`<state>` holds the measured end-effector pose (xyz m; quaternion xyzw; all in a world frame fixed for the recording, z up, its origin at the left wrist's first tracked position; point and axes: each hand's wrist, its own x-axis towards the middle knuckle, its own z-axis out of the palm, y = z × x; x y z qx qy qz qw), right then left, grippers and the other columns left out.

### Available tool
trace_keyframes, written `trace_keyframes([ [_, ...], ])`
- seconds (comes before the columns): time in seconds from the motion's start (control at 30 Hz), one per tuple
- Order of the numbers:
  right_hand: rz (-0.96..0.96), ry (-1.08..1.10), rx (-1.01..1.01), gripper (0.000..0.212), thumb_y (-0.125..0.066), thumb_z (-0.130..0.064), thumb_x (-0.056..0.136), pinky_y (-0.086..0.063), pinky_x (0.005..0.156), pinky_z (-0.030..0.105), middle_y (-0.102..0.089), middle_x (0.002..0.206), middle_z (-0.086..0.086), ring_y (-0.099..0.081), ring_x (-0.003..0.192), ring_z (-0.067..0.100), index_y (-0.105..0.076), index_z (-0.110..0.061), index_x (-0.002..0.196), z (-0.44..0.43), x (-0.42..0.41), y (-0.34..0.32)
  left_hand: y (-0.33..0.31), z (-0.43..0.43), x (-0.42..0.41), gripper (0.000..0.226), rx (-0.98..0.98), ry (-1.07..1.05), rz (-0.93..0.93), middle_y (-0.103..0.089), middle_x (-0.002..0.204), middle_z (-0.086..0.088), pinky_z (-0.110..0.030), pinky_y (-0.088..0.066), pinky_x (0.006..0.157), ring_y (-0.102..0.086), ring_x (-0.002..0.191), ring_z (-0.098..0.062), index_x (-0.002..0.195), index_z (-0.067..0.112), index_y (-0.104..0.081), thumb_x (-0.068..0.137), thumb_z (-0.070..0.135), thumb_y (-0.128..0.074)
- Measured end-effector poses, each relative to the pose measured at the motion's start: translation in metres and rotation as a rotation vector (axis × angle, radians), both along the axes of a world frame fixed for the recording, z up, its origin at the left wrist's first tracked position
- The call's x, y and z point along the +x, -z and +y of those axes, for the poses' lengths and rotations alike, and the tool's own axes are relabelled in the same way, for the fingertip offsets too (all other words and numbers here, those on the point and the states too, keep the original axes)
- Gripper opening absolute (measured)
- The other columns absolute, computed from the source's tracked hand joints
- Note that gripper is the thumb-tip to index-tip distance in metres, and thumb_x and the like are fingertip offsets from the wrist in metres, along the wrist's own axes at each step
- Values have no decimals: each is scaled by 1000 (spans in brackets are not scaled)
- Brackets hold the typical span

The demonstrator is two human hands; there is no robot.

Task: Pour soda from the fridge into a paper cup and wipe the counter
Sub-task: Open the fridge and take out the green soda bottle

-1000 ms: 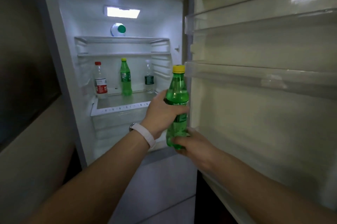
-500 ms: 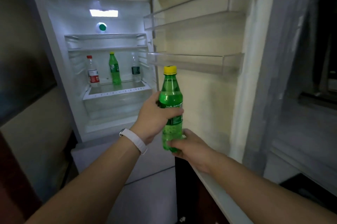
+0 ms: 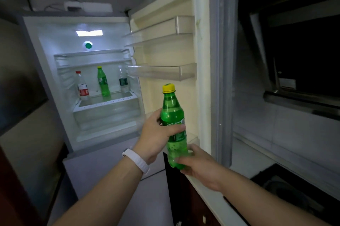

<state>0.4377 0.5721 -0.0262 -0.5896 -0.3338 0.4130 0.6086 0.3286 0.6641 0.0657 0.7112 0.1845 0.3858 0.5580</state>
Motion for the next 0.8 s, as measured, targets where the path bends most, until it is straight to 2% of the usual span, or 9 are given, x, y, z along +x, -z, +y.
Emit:
trace_keyframes([
  [0.1, -51, 15, -32, 58, -77, -29, 71, -55, 82, 32, -68, 116, 9, -68, 104, 21, -53, -24, 123, -20, 11, -4, 0, -7, 7, 39, -1, 36, -2, -75, 96, -8, -31, -60, 75, -71, 84, -16, 102, 15, -70, 69, 0, -84],
  [0.17, -102, 101, -33, 46, -73, -23, 83, -56, 89, 38, -64, 118, 9, -66, 103, 20, -52, -25, 125, -33, 22, -6, 1, -8, 11, 39, -7, 51, -1, -75, 96, -8, -38, -60, 79, -71, 88, -22, 102, 16, -70, 68, 0, -84],
  [0.23, -275, 279, -57, 40, -66, -23, 90, -55, 91, 39, -59, 123, 4, -62, 103, 17, -52, -24, 128, -44, 37, -9, 1, -5, 14, 40, -27, 59, 2, -75, 96, -9, -44, -60, 82, -71, 92, -28, 103, 14, -71, 68, 1, -85],
  [0.3, -522, 438, -105, 54, -64, -30, 92, -49, 97, 35, -49, 135, -2, -53, 117, 15, -43, -21, 141, -53, 56, -13, 2, -3, 15, 41, -44, 67, 3, -75, 98, -11, -47, -60, 82, -71, 93, -32, 104, 13, -71, 67, 3, -86],
  [0.37, -629, 568, -77, 72, -61, -38, 93, -39, 110, 43, -33, 150, 0, -40, 133, 17, -25, -20, 152, -56, 75, -16, 3, -2, 14, 42, -44, 63, 4, -75, 98, -11, -46, -60, 80, -72, 92, -31, 103, 14, -71, 65, 7, -87],
  [0.53, -664, 680, -53, 86, -55, -49, 94, -16, 120, 41, -5, 164, 0, -12, 149, 20, 1, -27, 156, -42, 100, -29, 5, -3, 6, 38, -94, 62, 7, -75, 96, -12, -37, -61, 74, -71, 83, -21, 102, 11, -70, 69, -4, -83],
  [0.63, -654, 608, -63, 89, -59, -46, 92, -15, 121, 42, -5, 164, -1, -11, 149, 20, 0, -28, 157, -26, 104, -29, 5, 1, -3, 41, -90, 50, 17, -74, 97, -12, -35, -60, 73, -71, 83, -21, 104, 10, -69, 69, -4, -83],
  [0.73, -623, 597, -77, 90, -62, -36, 91, -11, 120, 37, 8, 165, -3, -4, 151, 19, -1, -24, 157, -5, 94, -25, 7, 8, -15, 43, -93, 32, 22, -74, 98, -11, -33, -60, 73, -71, 83, -19, 108, 8, -68, 69, -4, -83],
  [0.8, -618, 641, -92, 94, -63, -35, 89, -12, 122, 43, 14, 164, -4, -1, 151, 20, 1, -24, 156, 4, 85, -22, 8, 11, -22, 44, -107, 17, 24, -74, 98, -10, -33, -60, 73, -71, 84, -19, 108, 8, -68, 69, -3, -83],
])
